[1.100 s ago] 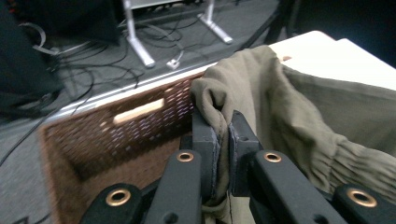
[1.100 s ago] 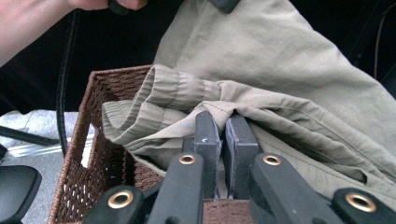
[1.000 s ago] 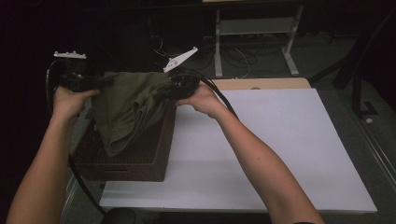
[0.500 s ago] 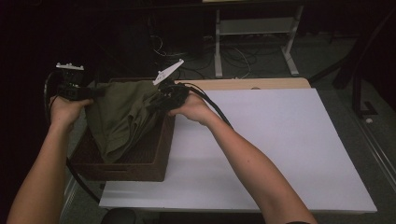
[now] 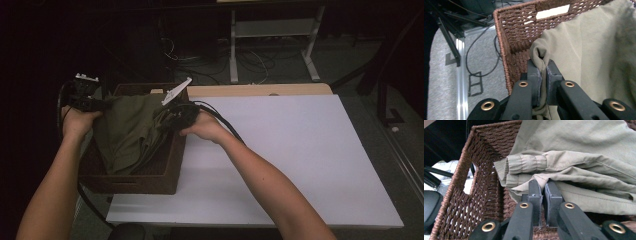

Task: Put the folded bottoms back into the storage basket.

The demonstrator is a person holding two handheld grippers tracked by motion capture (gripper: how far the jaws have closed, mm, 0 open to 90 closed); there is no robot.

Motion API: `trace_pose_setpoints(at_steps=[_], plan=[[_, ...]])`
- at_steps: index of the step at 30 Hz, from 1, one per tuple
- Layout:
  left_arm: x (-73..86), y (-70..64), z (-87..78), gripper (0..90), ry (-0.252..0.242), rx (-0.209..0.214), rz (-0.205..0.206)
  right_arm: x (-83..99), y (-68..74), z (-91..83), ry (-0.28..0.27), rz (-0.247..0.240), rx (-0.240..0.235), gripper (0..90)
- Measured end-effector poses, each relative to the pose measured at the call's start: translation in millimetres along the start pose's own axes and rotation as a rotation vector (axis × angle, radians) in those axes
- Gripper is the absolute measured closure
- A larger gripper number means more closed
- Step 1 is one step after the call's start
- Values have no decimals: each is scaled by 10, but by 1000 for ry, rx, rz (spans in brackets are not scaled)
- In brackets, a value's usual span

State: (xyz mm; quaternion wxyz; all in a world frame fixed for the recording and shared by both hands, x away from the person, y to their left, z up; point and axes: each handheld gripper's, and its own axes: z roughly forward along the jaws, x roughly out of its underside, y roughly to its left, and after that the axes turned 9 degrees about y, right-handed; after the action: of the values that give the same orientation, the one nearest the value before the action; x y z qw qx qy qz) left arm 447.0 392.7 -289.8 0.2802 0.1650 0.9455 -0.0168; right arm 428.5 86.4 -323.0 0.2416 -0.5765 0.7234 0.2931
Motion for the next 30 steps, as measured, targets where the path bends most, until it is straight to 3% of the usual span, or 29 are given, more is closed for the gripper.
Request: trace_pose_setpoints(at_steps=[3,7,10,13,16,22,30], plan=[[-14,-18,76,842,16,-11,9,2,22,48,8,-5,-8,845],[-10,-46,199,818,-8,-6,15,12,33,85,25,-10,-9,840],[2,-90,272,637,-50,-5,16,53,40,79,19,-16,-25,725],[0,-121,292,551,-68,19,8,83,16,15,-5,0,-14,633],[-10,-163,290,504,-81,50,14,95,-20,-39,-2,17,3,576],[-4,-267,246,436,-126,154,1,129,-49,-160,-3,30,36,497],[75,-612,81,368,-196,241,54,311,-112,-370,-31,50,55,445]])
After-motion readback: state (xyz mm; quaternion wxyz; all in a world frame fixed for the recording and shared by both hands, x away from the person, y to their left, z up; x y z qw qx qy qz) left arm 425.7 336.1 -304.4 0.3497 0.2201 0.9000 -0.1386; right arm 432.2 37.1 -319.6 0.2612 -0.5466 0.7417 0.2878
